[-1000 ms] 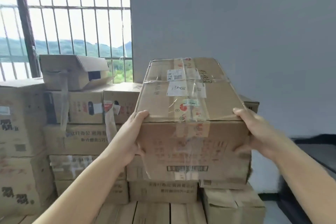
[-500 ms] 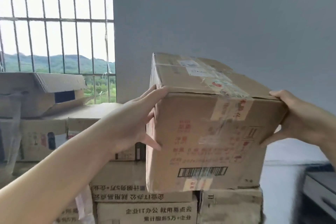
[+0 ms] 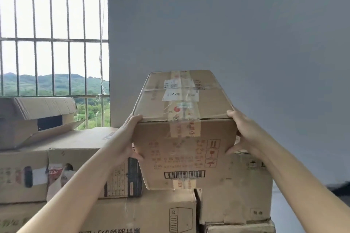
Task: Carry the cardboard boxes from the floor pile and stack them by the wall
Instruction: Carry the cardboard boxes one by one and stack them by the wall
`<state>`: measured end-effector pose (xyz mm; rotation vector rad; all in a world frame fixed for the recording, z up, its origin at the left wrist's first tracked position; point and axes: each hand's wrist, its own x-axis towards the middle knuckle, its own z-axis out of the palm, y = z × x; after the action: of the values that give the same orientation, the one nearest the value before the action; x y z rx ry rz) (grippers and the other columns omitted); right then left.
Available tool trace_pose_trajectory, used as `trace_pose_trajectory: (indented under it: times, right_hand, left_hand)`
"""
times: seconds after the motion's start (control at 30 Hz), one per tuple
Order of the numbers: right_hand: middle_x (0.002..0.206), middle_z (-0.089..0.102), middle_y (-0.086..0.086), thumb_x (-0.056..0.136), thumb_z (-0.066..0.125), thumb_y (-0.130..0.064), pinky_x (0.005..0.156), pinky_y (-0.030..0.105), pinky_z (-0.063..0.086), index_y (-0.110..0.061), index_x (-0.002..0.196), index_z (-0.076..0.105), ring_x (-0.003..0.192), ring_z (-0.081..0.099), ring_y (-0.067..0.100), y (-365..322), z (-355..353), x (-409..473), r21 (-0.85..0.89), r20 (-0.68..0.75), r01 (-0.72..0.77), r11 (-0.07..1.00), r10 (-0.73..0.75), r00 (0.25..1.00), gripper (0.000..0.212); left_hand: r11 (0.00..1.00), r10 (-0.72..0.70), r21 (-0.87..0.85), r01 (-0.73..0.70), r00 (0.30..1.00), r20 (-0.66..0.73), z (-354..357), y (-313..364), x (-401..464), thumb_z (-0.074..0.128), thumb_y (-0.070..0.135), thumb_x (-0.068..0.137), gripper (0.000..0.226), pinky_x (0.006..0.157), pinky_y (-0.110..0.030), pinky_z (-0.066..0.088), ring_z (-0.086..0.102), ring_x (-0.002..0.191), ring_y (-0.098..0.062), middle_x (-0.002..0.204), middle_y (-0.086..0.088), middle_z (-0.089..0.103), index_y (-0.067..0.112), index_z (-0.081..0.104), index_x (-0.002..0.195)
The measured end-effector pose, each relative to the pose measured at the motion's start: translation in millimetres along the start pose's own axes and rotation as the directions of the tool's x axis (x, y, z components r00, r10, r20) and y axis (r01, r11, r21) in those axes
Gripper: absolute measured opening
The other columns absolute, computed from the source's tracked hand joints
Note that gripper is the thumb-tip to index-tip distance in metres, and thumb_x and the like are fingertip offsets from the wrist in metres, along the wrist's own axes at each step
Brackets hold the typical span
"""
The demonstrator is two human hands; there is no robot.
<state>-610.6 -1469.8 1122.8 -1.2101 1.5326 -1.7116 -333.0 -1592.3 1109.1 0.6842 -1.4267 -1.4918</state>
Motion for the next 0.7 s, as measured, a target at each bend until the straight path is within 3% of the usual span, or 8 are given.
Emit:
trace_pose_trajectory:
  times: [0.17, 0.37, 0.53, 0.6, 0.7]
  right_hand:
    - [0.097, 0.051, -0.001, 0.097, 0.043, -0.043, 0.053, 0.051, 0.056, -0.03, 0.113, 0.06, 0.097, 0.054, 0.024, -12, 23, 23, -0.028, 0.061, 0.013, 1.0, -0.011, 0.998, 0.027]
    - [0.105, 0.053, 0.004, 0.097, 0.037, -0.046, 0.054, 0.051, 0.057, -0.026, 0.122, 0.055, 0.096, 0.056, 0.027, 5, 41, 47, -0.01, 0.062, -0.031, 0.999, 0.031, 0.998, 0.036]
    - [0.142, 0.04, 0.008, 0.098, 0.039, -0.049, 0.063, 0.064, 0.055, -0.028, 0.135, 0.045, 0.123, 0.044, 0.037, 50, 44, 79, 0.005, 0.059, -0.207, 0.978, 0.207, 0.977, 0.043]
    - [0.147, 0.035, 0.006, 0.097, 0.039, -0.051, 0.063, 0.067, 0.053, -0.03, 0.138, 0.042, 0.129, 0.038, 0.04, 76, 48, 93, -0.001, 0.054, -0.254, 0.967, 0.254, 0.966, 0.047]
    - [0.145, 0.04, 0.005, 0.096, 0.036, -0.057, 0.063, 0.068, 0.053, -0.036, 0.139, 0.04, 0.123, 0.045, 0.041, 106, 54, 110, 0.001, 0.082, -0.324, 0.946, 0.323, 0.943, 0.048]
  left_hand:
    - [0.998, -0.013, -0.055, 0.007, 0.994, -0.111, -21, 3, 10, 0.057, 0.045, 0.088, 0.025, 0.078, -0.078, 0.039, 0.051, 0.113, -0.023, 0.11, -0.005, 0.054, 0.027, 0.062, 0.105]
    - [0.999, -0.032, 0.02, 0.035, 0.987, -0.156, -30, 8, 36, 0.055, 0.046, 0.088, 0.024, 0.08, -0.078, 0.038, 0.052, 0.108, -0.025, 0.101, -0.004, 0.054, 0.026, 0.06, 0.1]
    - [0.98, -0.191, 0.012, 0.197, 0.961, -0.198, -28, -24, 77, 0.056, 0.044, 0.088, 0.026, 0.083, -0.082, 0.03, 0.047, 0.117, -0.038, 0.117, -0.01, 0.053, 0.026, 0.056, 0.108]
    - [0.968, -0.245, 0.0, 0.25, 0.95, -0.196, -35, -46, 90, 0.056, 0.046, 0.089, 0.035, 0.083, -0.084, 0.027, 0.044, 0.12, -0.041, 0.129, -0.013, 0.05, 0.03, 0.052, 0.12]
    - [0.957, -0.282, 0.027, 0.289, 0.946, -0.159, -45, -76, 106, 0.054, 0.054, 0.088, 0.035, 0.077, -0.081, 0.036, 0.04, 0.124, -0.039, 0.138, -0.009, 0.045, 0.039, 0.048, 0.12]
